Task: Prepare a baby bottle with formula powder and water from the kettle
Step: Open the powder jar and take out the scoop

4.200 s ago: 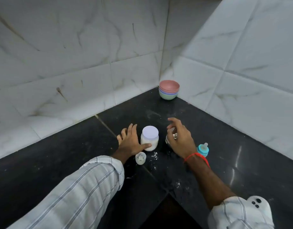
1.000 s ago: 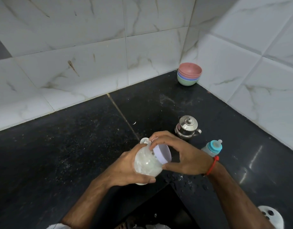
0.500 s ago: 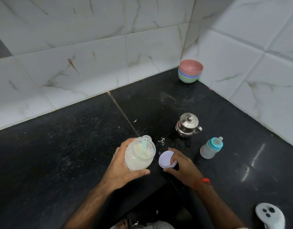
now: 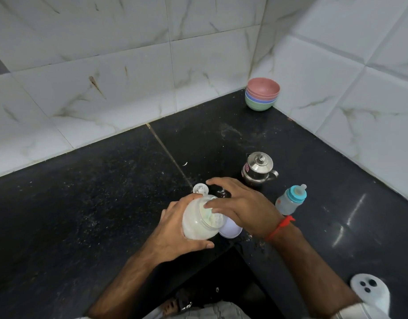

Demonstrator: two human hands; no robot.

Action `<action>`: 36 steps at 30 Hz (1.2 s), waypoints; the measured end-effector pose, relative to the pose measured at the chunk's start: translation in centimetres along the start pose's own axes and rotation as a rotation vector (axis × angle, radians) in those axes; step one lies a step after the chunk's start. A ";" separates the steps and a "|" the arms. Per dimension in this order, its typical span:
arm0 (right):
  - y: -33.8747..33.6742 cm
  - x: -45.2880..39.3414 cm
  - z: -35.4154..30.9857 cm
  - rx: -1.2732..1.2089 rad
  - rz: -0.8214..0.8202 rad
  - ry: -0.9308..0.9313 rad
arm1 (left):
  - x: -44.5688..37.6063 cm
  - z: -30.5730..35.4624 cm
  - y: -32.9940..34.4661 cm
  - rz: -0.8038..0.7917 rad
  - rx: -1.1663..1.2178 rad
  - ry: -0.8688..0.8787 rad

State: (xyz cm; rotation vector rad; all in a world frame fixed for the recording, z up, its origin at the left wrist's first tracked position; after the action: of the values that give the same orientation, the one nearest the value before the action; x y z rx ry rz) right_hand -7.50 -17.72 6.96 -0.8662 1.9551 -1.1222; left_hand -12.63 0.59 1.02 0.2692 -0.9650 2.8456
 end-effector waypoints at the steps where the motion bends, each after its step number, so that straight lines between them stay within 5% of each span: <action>1: 0.2 -0.4 0.1 0.025 -0.054 0.015 | 0.0 0.1 0.1 0.003 -0.009 0.001; 4: 0.3 -1.1 0.2 0.052 -0.107 0.033 | -0.2 0.1 0.2 0.008 -0.021 0.004; 11: -0.8 -0.9 -0.4 0.090 0.099 0.012 | -0.2 -0.2 -0.3 0.055 0.000 -0.012; 14: 0.2 -1.3 -0.8 0.138 0.035 -0.009 | -0.2 -0.2 0.0 0.050 -0.016 -0.016; 17: 1.0 -1.3 0.0 -0.084 -0.010 0.205 | -0.2 -0.3 0.4 0.057 -0.019 -0.029; 24: 0.8 0.4 2.3 -0.853 0.269 0.733 | -0.2 -1.1 0.1 0.126 0.035 -0.067; 36: 1.8 1.4 3.6 -1.226 0.460 0.927 | 0.0 -2.4 -0.6 0.229 0.103 -0.162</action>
State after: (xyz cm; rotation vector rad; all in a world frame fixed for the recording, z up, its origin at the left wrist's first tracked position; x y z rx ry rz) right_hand -5.58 -19.64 3.72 -0.3233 3.4478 0.1683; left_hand -12.83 2.48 -0.50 0.4321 -0.9327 3.1289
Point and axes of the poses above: each hand's wrist, its own x-axis away from the middle knuckle, its own y-axis out of the palm, z = x × y, the point moved 5 cm from there along -x, towards the middle knuckle, and after that the axes turned 13 degrees about -y, right-handed, at the moved point
